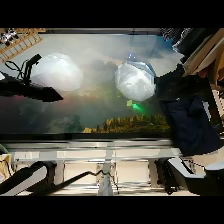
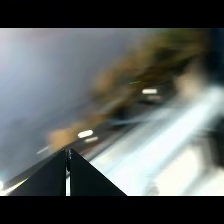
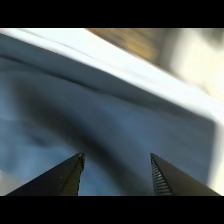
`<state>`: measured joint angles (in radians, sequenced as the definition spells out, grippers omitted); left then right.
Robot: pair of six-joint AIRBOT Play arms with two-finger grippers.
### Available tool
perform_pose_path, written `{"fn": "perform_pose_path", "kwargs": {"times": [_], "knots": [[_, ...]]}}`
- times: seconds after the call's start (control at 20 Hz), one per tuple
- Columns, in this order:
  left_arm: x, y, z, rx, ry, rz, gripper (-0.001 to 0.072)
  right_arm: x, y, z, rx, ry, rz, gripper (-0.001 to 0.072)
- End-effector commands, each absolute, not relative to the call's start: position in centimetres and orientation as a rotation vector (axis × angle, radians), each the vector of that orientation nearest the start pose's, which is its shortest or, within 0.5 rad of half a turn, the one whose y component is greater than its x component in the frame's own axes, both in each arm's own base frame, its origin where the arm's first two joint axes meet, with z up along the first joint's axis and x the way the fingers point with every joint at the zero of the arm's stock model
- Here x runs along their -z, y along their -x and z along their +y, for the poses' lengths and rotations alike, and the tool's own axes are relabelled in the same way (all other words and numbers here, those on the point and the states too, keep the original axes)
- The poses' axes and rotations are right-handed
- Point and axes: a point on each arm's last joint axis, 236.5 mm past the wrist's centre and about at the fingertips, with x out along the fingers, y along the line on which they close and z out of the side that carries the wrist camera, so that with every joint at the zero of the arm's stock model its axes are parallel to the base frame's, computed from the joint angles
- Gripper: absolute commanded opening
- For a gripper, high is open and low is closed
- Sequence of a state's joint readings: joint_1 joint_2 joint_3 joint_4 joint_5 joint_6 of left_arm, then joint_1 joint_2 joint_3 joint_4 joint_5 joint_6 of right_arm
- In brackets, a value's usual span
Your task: Fold the clothes and pants, and hang the long-sleeved shirts on hangers.
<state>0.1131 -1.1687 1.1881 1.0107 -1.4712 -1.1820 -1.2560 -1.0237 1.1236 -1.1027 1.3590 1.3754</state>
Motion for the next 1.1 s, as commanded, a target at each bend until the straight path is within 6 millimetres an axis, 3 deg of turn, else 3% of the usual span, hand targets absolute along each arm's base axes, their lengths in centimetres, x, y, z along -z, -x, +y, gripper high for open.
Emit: {"fn": "perform_pose_path", "kwargs": {"times": [0.0,0.05,0.1,0.2,0.25,0.3,0.35,0.4,0.55,0.65,0.7,0.85,1.05], "knots": [[-7.4,-33.1,3.0,0.029,-0.022,1.348,0.0009,-16.2,-31.2,-18.3,0.262,-0.721,0.767,0.0478],[-8.3,-33.0,6.3,-0.11,-0.078,1.334,0.0008,-15.1,-33.1,-14.2,0.155,-0.669,0.838,0.0478],[-9.1,-32.8,8.3,-0.189,-0.105,1.313,0.0009,-13.4,-34.5,-10.2,0.063,-0.605,0.912,0.0478],[-10.3,-32.7,9.9,-0.245,-0.089,1.26,0.0009,-9.4,-36.0,-2.5,-0.091,-0.437,1.031,0.045],[-11.1,-33.1,10.3,-0.281,-0.051,1.211,0.0009,-7.9,-36.5,0.3,-0.141,-0.358,1.046,0.0349],[-11.8,-33.7,10.5,-0.308,-0.016,1.158,0.0008,-6.6,-37.1,2.8,-0.182,-0.291,1.041,0.02],[-12.6,-34.2,10.5,-0.33,0.016,1.108,0.0009,-6.0,-37.7,4.6,-0.202,-0.25,1.023,0.0087],[-13.6,-34.9,10.5,-0.338,0.035,1.045,0.0009,-6.0,-38.6,5.8,-0.221,-0.218,0.987,0.0018],[-16.4,-37.1,10.6,-0.329,0.03,0.883,0.0009,-8.8,-42.8,6.1,-0.195,-0.187,0.771,0.0037],[-16.5,-37.5,10.7,-0.327,0.028,0.869,0.0009,-10.7,-44.5,5.7,-0.173,-0.207,0.664,0.0199],[-16.4,-37.5,10.7,-0.327,0.028,0.871,0.0009,-11.6,-45.2,5.3,-0.16,-0.207,0.616,0.0225],[-16.4,-37.5,10.7,-0.327,0.028,0.872,0.0009,-13.3,-46.4,4.6,-0.134,-0.209,0.527,0.0223],[-16.4,-37.5,10.7,-0.327,0.028,0.872,0.0008,-13.7,-46.7,4.5,-0.128,-0.209,0.504,0.0223]]}}
